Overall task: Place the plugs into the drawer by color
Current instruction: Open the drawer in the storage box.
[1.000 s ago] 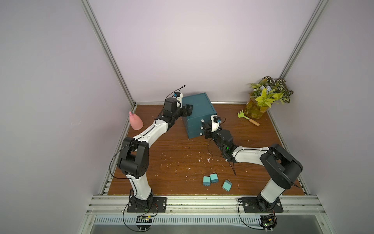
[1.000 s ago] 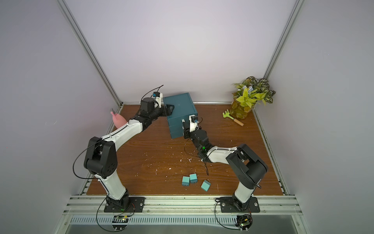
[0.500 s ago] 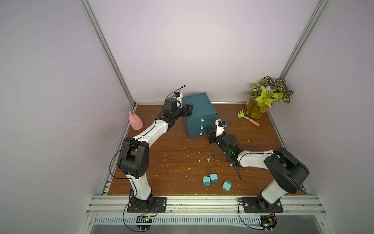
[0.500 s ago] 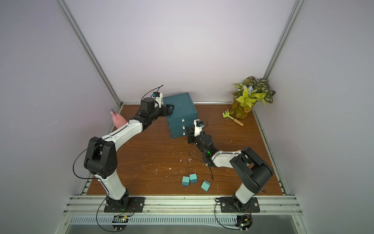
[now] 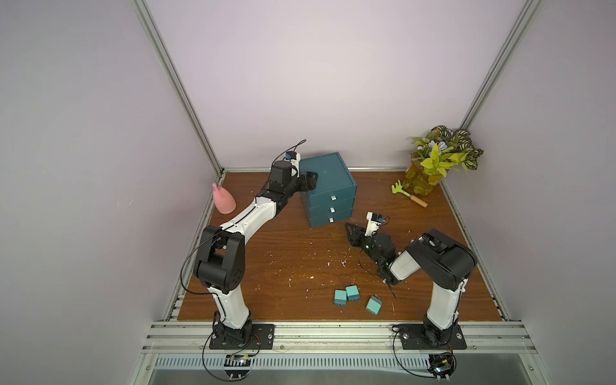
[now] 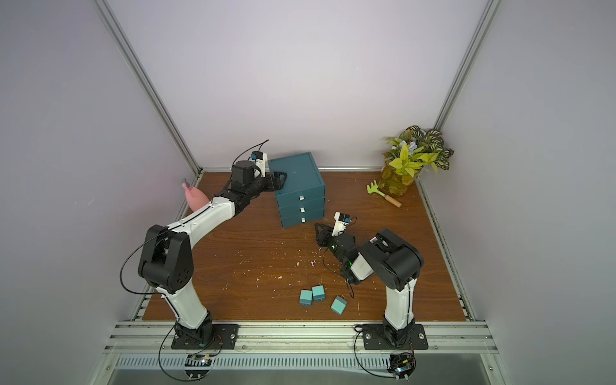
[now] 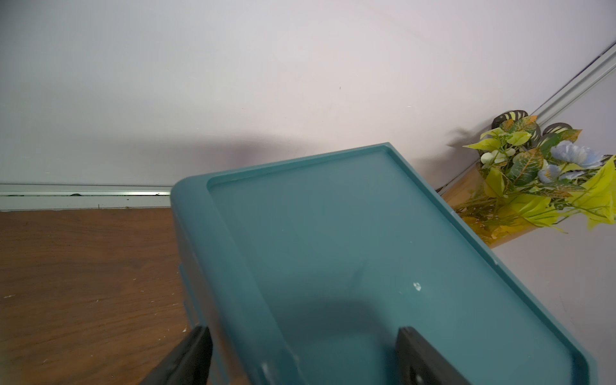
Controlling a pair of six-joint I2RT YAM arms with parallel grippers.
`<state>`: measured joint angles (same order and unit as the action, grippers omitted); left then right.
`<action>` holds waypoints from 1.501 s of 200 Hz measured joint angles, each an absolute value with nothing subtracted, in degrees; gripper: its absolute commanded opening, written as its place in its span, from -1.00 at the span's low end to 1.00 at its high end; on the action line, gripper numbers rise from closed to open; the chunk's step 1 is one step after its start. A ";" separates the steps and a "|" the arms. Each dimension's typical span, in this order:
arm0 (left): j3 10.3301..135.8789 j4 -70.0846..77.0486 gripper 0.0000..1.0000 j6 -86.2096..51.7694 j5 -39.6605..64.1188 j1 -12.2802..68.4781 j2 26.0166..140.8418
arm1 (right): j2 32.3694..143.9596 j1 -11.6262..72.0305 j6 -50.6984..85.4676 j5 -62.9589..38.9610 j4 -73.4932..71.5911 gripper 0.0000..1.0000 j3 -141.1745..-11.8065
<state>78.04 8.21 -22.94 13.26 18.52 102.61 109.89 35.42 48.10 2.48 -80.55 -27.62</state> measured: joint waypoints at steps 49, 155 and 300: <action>78.04 8.21 0.64 -22.94 13.37 18.46 102.61 | 116.33 35.40 53.47 -0.69 -83.57 -0.25 -34.33; 78.04 8.21 0.64 -22.94 13.63 18.20 102.61 | 124.16 35.40 58.57 -4.86 -83.99 -0.29 -41.10; 78.04 8.21 0.64 -22.94 13.91 17.61 102.61 | 127.68 34.72 62.00 -7.66 -85.93 -0.84 -44.58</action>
<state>78.04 8.21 -22.94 13.91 17.61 102.61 127.68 34.72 62.00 -7.66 -85.93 -44.58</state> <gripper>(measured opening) 0.821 0.126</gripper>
